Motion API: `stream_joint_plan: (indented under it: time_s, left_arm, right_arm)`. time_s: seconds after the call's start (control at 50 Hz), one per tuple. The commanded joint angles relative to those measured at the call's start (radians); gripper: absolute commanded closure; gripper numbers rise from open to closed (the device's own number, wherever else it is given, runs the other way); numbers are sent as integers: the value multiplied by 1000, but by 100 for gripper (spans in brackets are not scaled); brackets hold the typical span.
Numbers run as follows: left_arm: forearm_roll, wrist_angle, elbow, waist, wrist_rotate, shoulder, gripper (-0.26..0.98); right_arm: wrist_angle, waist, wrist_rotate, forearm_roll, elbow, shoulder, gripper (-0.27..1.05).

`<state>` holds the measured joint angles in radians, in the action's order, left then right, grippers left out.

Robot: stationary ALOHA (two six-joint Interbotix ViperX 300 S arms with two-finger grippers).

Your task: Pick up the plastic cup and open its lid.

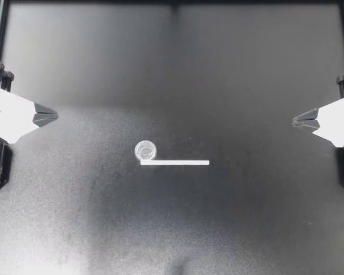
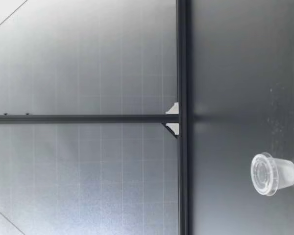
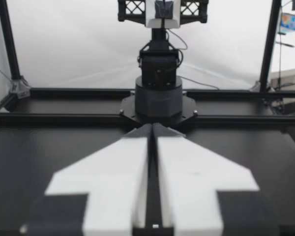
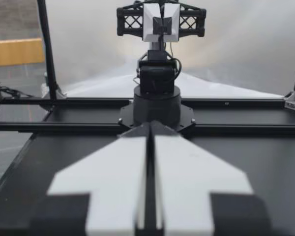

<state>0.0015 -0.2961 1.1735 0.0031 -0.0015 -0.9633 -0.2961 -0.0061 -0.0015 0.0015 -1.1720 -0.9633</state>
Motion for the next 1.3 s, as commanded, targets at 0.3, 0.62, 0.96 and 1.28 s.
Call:
stream_joint_plan:
  time_s: [0.3,0.62,0.96,1.28]
  left_arm:
    - [0,-74,41,28,60,110,90]
    - [0,-61,83,34,83,374,90]
    - [-29,-25,67,34,78,541,87]
    - [-31,-40,34,32,83,687,28]
  right_arm:
    - [-186,-5,-5,-3,21,124,95]
    - [-284,-23,-3,-3,152,548,95]
    - [-267,-34,-5,-3,331,879,95]
    - [-163,-49,-5,-3,451,1022,96]
